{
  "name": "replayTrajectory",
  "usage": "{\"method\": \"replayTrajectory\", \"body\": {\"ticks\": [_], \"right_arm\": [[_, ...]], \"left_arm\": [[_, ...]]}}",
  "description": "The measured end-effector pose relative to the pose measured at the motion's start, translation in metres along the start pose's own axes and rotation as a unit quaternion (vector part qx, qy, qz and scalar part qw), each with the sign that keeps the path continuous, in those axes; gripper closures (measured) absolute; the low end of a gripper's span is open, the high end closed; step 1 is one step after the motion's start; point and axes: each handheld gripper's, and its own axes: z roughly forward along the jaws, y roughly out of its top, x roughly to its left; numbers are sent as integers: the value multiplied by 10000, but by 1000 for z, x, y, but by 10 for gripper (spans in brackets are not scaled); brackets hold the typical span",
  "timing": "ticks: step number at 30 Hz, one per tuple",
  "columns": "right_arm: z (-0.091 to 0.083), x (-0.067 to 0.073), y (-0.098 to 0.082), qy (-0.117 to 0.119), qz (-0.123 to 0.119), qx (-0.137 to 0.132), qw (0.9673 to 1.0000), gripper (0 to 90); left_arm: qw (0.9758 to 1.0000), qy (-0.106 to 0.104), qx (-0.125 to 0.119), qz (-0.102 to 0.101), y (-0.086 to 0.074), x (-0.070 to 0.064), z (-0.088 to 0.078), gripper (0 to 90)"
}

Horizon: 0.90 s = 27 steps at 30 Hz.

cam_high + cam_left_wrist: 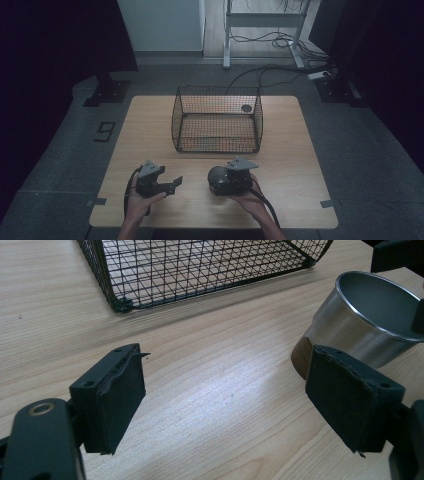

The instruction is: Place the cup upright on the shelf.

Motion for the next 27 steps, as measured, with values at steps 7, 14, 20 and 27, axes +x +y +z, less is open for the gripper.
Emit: {"method": "replayTrajectory", "body": {"ticks": [7,14,20,27], "right_arm": [[8,-1,-6,6,-32,75,10000,32],[14,2,-9,44,-106,135,9998,31],[22,4,-15,38,-244,208,9995,102],[23,4,-17,-8,-417,217,9989,131]], "left_arm": [[10000,4,5,-2,0,1,-1,164],[10000,8,-8,1,0,0,-1,164],[10000,9,-20,3,0,0,-2,164],[10000,23,8,12,-1,-1,-2,164]]}}
